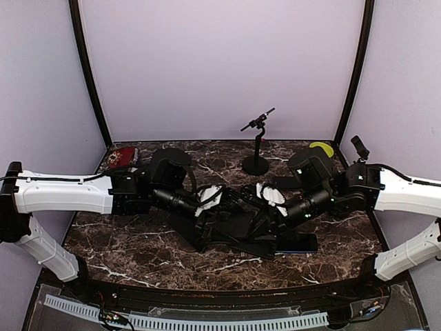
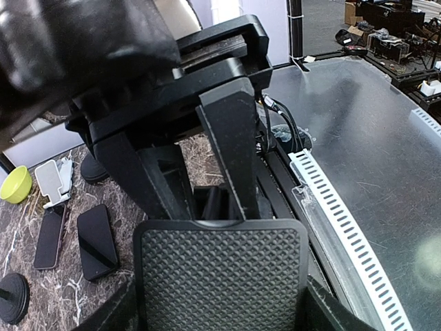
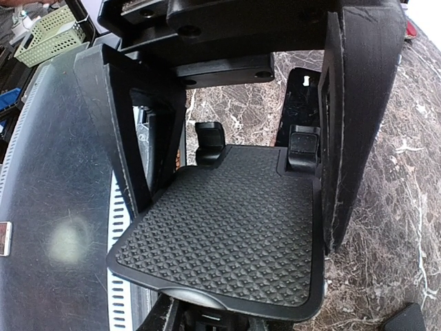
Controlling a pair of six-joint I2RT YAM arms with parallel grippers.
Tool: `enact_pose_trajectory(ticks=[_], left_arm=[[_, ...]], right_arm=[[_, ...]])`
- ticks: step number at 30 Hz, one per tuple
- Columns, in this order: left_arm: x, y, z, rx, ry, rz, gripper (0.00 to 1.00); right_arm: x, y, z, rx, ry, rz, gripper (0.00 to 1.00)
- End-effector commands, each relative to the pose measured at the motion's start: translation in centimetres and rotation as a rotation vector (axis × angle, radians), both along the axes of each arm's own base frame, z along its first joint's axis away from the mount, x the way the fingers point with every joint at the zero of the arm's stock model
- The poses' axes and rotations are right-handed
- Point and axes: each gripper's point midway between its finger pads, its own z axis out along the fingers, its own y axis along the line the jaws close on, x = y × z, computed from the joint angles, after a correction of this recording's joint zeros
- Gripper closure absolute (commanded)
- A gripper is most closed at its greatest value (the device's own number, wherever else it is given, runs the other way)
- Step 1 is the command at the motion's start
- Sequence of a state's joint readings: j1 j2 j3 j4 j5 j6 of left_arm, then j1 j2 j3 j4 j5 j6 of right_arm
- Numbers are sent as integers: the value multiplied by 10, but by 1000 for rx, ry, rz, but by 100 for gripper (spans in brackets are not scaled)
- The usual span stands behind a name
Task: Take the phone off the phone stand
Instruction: Pass from the right arm to the left, then place the phone stand in the corner of the board.
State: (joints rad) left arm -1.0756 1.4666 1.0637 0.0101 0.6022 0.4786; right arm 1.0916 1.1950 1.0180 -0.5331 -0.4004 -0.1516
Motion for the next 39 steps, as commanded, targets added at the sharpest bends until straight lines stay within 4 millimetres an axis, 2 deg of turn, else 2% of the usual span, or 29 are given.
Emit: enact_pose_trajectory(ticks=[1, 4, 10, 13, 15, 20, 26, 30, 39], left_arm=[[-2, -3, 16, -43, -9, -5, 64], [-1, -2, 21, -69, -15, 5, 70], [0, -1, 29, -117, -21, 24, 80], [4, -2, 28, -127, -18, 39, 83], [8, -1, 28, -138, -1, 54, 84], [26, 5, 25, -162, 38, 108, 84], [47, 5, 20, -181, 54, 163, 85], [62, -9, 21, -199, 73, 208, 84], [72, -54, 10, -220, 73, 255, 85]], right_arm=[[1, 8, 22, 81, -37, 1, 83], [8, 6, 23, 83, -48, -49, 62], [20, 1, 29, 89, -68, -119, 38], [25, -2, 34, 99, -80, -140, 20], [27, -6, 40, 103, -92, -155, 3], [31, -19, 60, 162, -143, -201, 1], [33, -34, 97, 291, -199, -257, 1], [40, -41, 122, 379, -231, -323, 1], [67, -58, 170, 495, -275, -490, 1]])
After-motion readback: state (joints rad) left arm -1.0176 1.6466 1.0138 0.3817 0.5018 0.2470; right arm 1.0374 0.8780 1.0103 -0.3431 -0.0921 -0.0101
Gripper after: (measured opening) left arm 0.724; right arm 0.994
